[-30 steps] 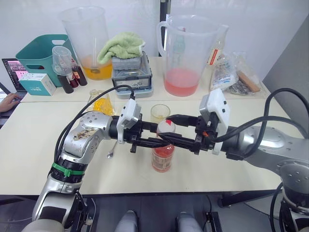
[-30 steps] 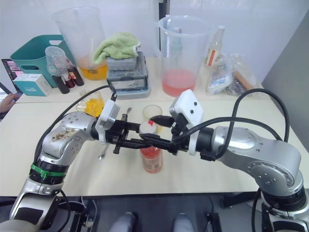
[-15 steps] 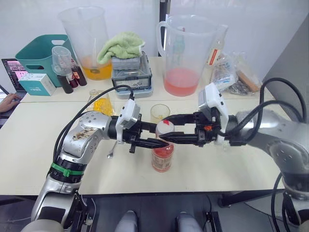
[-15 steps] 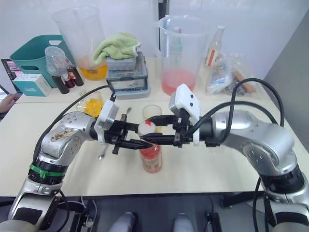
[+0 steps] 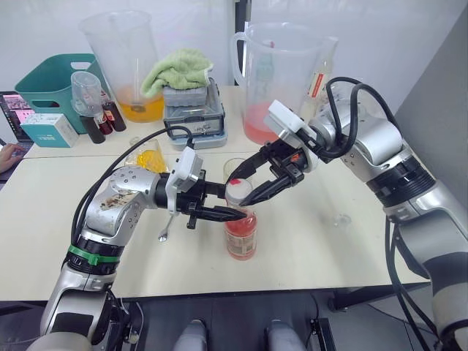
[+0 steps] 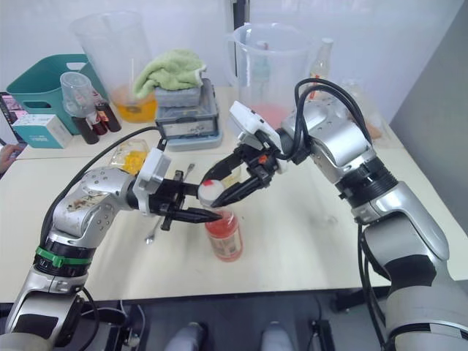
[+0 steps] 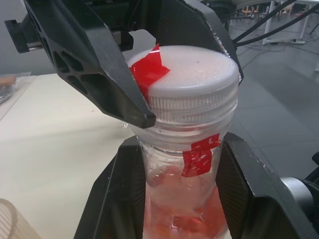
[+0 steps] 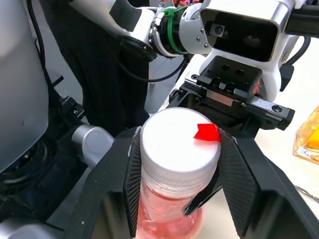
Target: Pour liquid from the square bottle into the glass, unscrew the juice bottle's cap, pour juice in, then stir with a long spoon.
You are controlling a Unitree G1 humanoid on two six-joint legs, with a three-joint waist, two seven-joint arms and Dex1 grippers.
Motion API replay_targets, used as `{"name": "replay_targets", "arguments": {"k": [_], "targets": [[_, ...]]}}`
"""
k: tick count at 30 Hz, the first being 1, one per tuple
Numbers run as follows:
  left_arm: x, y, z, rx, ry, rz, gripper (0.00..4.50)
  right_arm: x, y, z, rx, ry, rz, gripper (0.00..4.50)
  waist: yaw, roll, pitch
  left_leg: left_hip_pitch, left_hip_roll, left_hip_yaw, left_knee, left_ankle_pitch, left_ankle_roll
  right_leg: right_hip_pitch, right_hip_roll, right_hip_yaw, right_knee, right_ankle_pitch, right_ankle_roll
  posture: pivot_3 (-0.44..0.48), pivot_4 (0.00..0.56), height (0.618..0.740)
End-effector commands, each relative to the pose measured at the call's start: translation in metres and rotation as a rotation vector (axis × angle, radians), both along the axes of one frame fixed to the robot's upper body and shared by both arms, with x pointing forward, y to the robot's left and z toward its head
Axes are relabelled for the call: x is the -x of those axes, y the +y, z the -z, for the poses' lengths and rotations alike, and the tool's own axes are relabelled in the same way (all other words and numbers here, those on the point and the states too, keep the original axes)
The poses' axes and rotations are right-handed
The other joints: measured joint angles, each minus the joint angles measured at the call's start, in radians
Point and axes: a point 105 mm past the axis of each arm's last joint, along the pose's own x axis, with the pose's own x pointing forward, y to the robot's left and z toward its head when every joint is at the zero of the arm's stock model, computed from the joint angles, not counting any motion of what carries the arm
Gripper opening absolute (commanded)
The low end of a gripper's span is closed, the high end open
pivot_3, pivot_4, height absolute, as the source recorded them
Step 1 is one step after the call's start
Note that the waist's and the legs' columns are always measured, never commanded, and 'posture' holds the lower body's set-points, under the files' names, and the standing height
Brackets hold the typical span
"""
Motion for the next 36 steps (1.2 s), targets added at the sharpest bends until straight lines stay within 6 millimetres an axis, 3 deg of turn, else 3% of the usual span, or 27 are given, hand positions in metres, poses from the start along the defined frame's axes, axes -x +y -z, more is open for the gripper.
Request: {"name": "replay_targets", "arguments": {"k": [1, 5, 9, 19, 29, 36], "targets": [[0.005, -0.009, 0.000, -0.020, -0.018, 0.044, 1.56, 0.011, 0.003, -0.015, -0.015, 0.009, -0.059, 3.12, -0.002, 0.000, 0.000, 0.000, 0.000, 0.000, 0.000, 0.000, 0.000, 0.000, 0.000, 0.000, 0.001, 0.000, 0.000, 0.000, 0.150, 0.740], [0.006, -0.011, 0.002, -0.016, -0.017, 0.047, 1.56, 0.025, -0.010, -0.038, -0.083, 0.038, -0.050, 4.48, 0.004, 0.000, 0.000, -0.001, 0.000, 0.000, -0.001, 0.000, -0.001, -0.002, 0.000, 0.000, 0.001, 0.000, 0.000, 0.000, 0.150, 0.740], [0.008, -0.014, 0.001, -0.007, -0.013, 0.050, 1.56, 0.043, -0.024, -0.058, -0.200, 0.026, 0.049, 4.48, 0.020, 0.000, 0.000, -0.004, 0.000, -0.001, 0.001, 0.000, 0.001, -0.002, 0.000, -0.001, 0.000, 0.000, 0.000, 0.000, 0.150, 0.740], [0.004, -0.015, 0.002, 0.017, -0.005, 0.027, 1.56, 0.038, -0.039, -0.018, -0.289, -0.084, 0.764, 4.48, 0.026, 0.000, 0.000, -0.005, 0.000, 0.001, 0.002, -0.001, 0.002, -0.003, 0.000, 0.000, 0.000, 0.000, 0.000, 0.000, 0.150, 0.740], [0.001, -0.016, 0.002, 0.020, -0.001, 0.028, 1.56, 0.050, -0.037, -0.006, -0.344, -0.025, 0.951, 4.48, 0.029, 0.000, 0.000, -0.005, 0.000, 0.001, 0.002, -0.001, 0.002, -0.002, 0.000, 0.001, 0.000, 0.000, 0.000, 0.000, 0.150, 0.740], [-0.001, -0.018, 0.001, 0.022, -0.001, 0.037, 1.56, 0.053, -0.034, -0.004, -0.332, 0.006, 0.950, 4.48, 0.029, 0.000, 0.000, -0.005, 0.000, 0.001, 0.002, -0.001, 0.002, -0.002, 0.000, 0.001, -0.001, 0.000, 0.000, 0.000, 0.150, 0.740]]}}
